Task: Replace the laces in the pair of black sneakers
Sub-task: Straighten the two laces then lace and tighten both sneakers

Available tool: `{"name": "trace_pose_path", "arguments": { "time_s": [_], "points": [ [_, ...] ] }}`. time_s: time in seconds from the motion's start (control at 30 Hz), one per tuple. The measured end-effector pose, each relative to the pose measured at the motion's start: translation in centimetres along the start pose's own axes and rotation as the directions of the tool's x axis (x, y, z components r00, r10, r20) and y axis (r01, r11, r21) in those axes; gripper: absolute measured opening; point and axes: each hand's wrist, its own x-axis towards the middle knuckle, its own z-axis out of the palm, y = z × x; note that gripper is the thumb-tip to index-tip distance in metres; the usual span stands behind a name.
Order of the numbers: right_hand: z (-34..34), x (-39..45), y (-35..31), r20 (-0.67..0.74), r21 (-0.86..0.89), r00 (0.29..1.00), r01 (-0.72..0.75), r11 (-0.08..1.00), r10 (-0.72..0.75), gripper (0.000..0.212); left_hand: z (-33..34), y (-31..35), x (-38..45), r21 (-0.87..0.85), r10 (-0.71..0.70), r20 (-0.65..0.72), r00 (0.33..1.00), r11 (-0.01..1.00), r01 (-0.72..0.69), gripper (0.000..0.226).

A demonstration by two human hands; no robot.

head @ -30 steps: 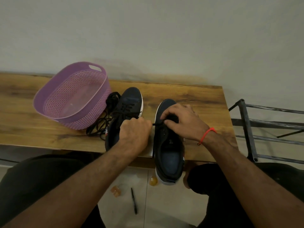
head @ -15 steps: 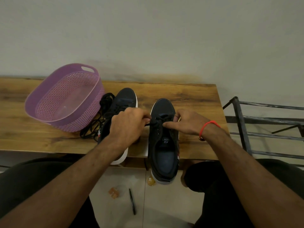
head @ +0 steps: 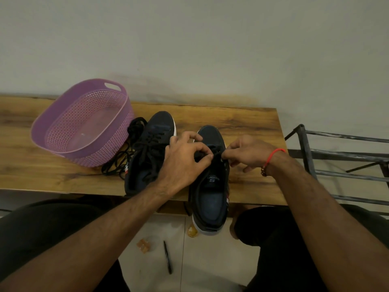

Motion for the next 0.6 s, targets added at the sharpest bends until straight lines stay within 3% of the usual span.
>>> {"name": "trace_pose_path", "arguments": {
  "time_s": [0.07,0.6],
  "points": [
    [0.0,0.1,0.1,0.0,0.021,1.0,-0.004,1.0,0.004,0.015,0.4,0.0,-0.1,0.059,-0.005,-0.001,1.0,0.998,0.005,0.014],
    [-0.2,0.2,0.4,-0.009,0.01,0.999,0.037,0.999,-0.037,0.013,2.2,0.7,-0.5,0.038,-0.092,-0.097,0.991,0.995,0.096,0.016]
  ]
}}
